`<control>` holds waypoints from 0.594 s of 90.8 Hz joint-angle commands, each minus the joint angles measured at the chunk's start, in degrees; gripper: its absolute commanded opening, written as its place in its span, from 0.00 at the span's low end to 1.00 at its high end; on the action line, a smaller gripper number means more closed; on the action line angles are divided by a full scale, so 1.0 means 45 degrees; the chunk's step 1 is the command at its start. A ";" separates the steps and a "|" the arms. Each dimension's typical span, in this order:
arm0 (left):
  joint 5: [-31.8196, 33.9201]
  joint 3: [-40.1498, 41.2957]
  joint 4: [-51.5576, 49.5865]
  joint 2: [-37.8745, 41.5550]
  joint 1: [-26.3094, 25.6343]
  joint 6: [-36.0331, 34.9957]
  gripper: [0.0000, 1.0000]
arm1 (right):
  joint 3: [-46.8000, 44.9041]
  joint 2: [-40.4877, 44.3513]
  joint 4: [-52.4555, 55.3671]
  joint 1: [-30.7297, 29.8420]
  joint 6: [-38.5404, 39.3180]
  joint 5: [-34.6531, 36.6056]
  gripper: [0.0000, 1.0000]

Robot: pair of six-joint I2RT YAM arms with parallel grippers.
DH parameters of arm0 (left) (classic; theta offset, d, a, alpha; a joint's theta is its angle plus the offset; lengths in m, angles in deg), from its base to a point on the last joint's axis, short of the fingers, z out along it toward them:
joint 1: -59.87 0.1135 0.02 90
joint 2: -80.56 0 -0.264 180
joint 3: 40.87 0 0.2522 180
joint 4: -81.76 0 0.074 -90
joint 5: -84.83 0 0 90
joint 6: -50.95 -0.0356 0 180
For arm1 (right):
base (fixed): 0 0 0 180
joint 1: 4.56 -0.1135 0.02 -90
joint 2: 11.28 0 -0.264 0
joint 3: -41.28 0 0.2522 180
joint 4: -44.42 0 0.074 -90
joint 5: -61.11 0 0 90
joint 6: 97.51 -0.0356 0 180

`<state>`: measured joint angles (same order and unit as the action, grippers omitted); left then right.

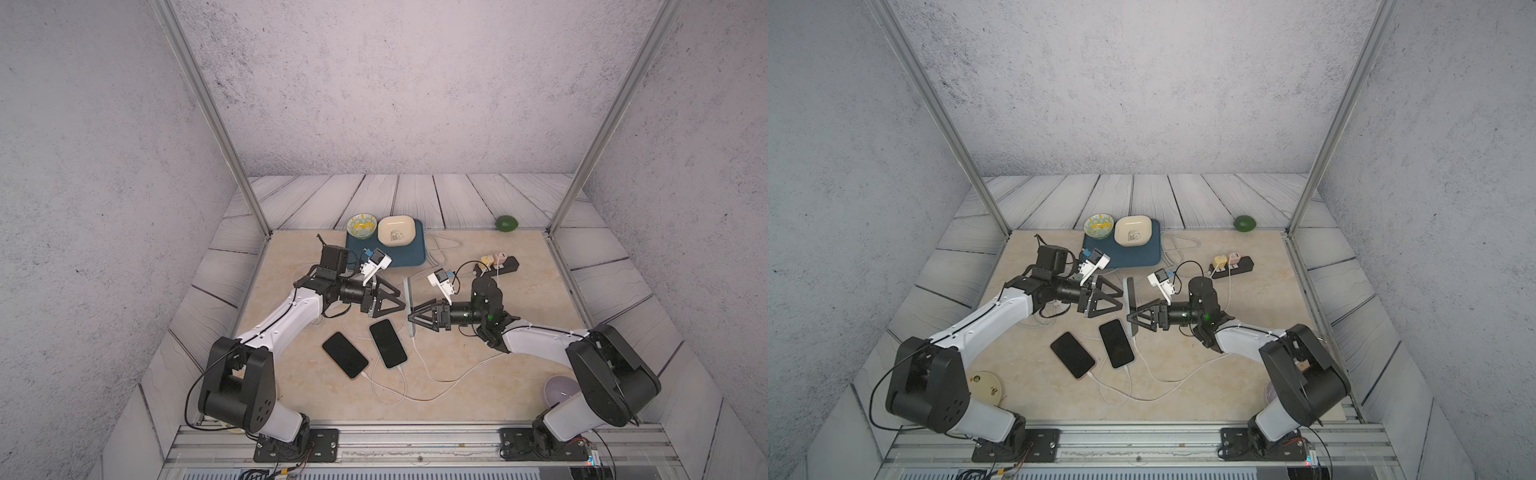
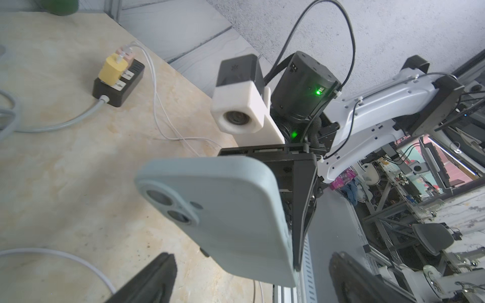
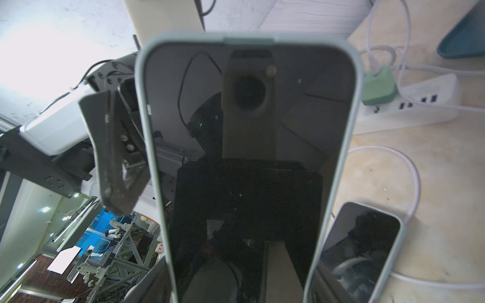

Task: Unplug the charging cable from the phone
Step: Pick up the phone at the center of the board.

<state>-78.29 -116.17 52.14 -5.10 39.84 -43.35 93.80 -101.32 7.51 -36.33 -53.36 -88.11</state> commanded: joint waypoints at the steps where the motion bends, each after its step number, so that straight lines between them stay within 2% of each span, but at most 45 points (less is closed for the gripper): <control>1: -0.0079 -0.0267 -0.0668 -0.0049 -0.0185 -0.0644 0.98 | -0.0087 -0.0619 -0.4956 -0.0005 -0.2218 -0.0591 0.53; 11: -0.0013 -0.0250 -0.0538 -0.0081 -0.0287 -0.0505 0.98 | -0.0079 -0.1082 -0.6208 -0.0099 -0.2921 -0.0592 0.53; 22: 0.0069 -0.0306 -0.0324 -0.0154 -0.0389 -0.0219 0.98 | -0.0132 -0.1100 -0.6336 -0.0242 -0.2788 -0.0516 0.52; 38: 0.0535 -0.0452 -0.0129 -0.0181 -0.0412 0.0029 0.98 | -0.0300 -0.0833 -0.5580 -0.0494 -0.1964 -0.0388 0.52; 54: 0.0412 -0.0741 -0.0122 -0.0291 -0.0411 0.0303 0.98 | -0.0257 -0.0429 -0.3565 -0.0826 -0.0525 -0.0311 0.52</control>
<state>-76.59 -117.35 50.83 -5.63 38.24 -42.89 92.56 -106.63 -11.29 -38.78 -61.07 -88.87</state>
